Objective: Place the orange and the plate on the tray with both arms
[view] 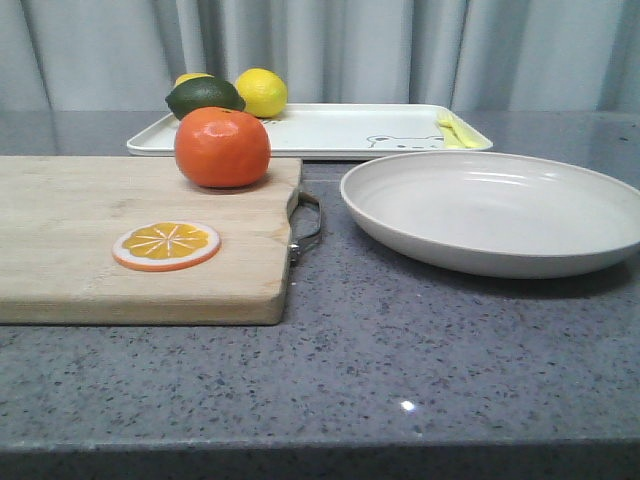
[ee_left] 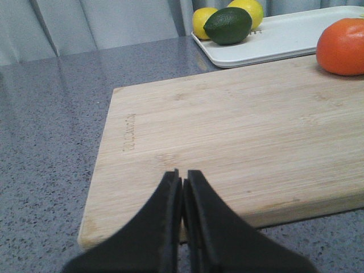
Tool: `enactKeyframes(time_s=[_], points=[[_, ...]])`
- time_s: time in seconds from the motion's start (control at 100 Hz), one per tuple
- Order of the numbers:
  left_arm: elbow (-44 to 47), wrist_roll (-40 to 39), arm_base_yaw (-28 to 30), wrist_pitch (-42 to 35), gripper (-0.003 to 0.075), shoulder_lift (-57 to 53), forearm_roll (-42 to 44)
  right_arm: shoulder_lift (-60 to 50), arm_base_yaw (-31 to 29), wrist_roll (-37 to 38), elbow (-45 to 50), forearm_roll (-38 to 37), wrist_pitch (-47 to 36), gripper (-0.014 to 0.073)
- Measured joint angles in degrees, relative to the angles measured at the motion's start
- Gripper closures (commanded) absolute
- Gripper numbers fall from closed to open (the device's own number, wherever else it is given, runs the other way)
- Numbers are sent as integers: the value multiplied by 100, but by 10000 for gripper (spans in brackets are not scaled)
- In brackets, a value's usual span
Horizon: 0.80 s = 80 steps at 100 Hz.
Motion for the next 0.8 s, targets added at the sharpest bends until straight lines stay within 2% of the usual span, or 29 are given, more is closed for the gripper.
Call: enactKeyframes(time_s=[0.8], points=[[0,0,0,0,739,0,0,0,0,-73,0,-137,0,661]])
